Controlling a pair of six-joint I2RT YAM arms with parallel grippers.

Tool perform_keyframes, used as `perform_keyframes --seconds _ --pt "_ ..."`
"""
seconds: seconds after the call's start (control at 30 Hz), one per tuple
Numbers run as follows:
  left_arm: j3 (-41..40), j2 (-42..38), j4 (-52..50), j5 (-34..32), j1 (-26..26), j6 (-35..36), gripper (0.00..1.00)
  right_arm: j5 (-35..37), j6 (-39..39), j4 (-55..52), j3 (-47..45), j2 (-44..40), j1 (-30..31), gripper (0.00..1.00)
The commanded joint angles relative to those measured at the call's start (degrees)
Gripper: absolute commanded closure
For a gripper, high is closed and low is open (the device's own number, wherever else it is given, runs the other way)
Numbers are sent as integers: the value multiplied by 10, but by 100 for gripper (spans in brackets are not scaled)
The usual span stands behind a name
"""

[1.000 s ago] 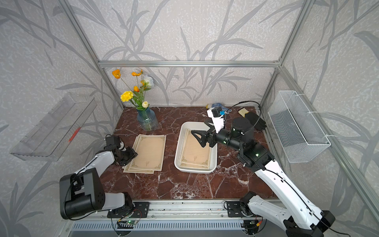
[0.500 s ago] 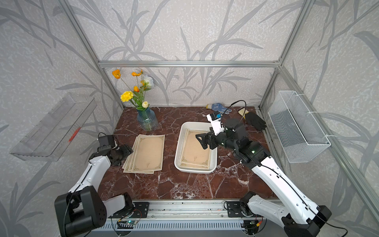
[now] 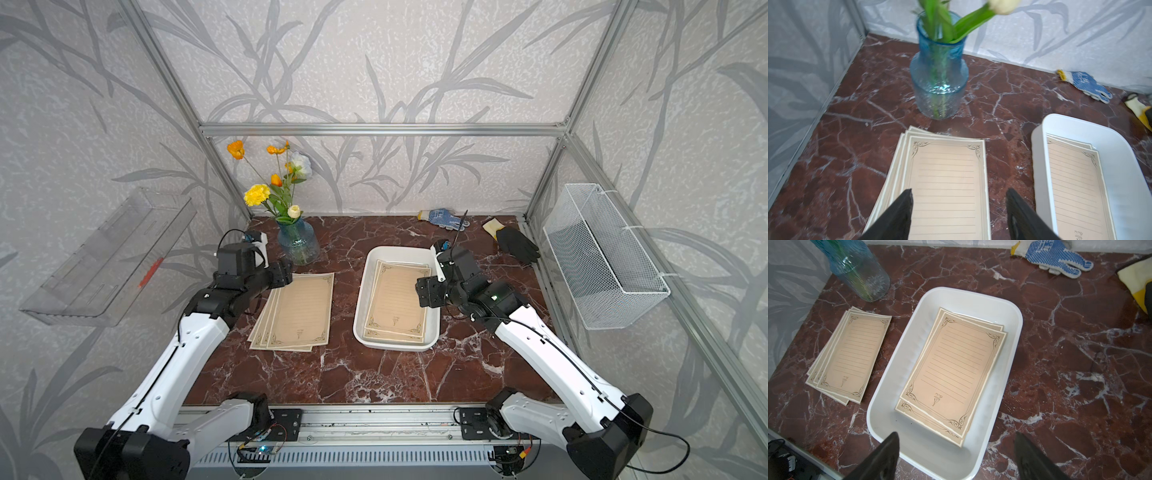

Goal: Take out the stationery paper from the storage box
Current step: Place the stationery paper at the center of the board.

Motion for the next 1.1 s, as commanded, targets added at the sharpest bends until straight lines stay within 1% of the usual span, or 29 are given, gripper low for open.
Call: perform_keyframes --seconds 0.0,0.07,0.17,0.23,0.27,0.4,0.57,0.73,0.87,0.93,1.07 --pt "42 45 -33 1 -46 38 31 32 38 -7 -11 22 -1 15" --pt "69 75 -42 23 -72 49 31 38 48 2 -15 37 -1 17" --pt "95 115 -43 53 -115 75 31 34 64 29 -32 52 -1 24" --pt "114 143 -50 71 -135 91 30 28 70 46 -42 62 -1 29" --pt "125 160 -56 76 -141 96 29 24 70 55 -47 68 -1 31" --pt "148 208 -48 115 -144 101 27 30 83 80 -59 83 -2 30" --pt "165 260 -23 142 -143 102 26 49 79 70 -51 108 -1 28" --pt "184 306 -41 156 -143 103 26 49 83 60 -41 133 -1 27" --pt "177 325 -48 145 -142 99 25 47 93 48 -34 152 -2 27" --pt "172 331 -42 143 -141 88 25 44 95 47 -32 162 -2 28" --pt "183 353 -45 165 -139 67 25 44 95 39 -22 182 -2 33"
